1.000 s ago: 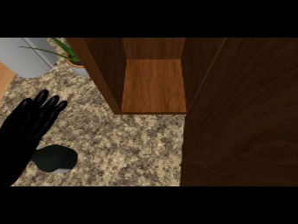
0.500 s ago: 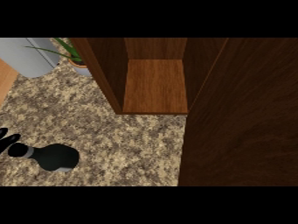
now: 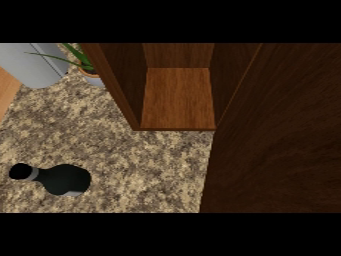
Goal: Pick up the wine, place it into the cabinet and close the cabinet
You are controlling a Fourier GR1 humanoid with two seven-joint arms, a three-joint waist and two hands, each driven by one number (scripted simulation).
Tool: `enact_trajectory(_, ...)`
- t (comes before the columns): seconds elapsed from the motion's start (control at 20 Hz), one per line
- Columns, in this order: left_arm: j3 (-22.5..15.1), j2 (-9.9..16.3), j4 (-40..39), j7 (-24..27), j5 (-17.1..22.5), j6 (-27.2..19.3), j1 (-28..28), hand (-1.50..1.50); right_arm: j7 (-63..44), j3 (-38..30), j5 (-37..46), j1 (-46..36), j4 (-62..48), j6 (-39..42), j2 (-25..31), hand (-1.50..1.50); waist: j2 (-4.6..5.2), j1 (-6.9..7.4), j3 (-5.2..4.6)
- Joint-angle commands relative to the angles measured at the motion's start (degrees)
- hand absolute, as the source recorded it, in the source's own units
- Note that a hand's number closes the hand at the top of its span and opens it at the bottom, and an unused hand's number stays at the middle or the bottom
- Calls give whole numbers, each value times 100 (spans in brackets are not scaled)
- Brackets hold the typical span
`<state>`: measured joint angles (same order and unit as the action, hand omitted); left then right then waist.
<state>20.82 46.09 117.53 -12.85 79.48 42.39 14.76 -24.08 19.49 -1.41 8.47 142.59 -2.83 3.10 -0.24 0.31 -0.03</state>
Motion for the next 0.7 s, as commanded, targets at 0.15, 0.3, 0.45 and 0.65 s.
enact_trajectory(0.15,285,-224,207,-379,73,38,281,-150,-812,537,686,-106,909,-489,-37,-150,-4,-14,-2)
enact_trajectory(0.3,449,76,-50,-566,210,-65,93,-150,-1082,182,342,-186,1118,-401,258,-150,0,-45,0)
enact_trajectory(0.45,278,-134,-253,-634,-41,59,-61,-150,-850,759,755,32,1126,-608,163,-150,-4,-109,-1)
enact_trajectory(0.65,41,-555,-92,-655,-463,-146,-235,-150,-1281,646,768,-661,1026,-832,159,-150,6,-76,-4)
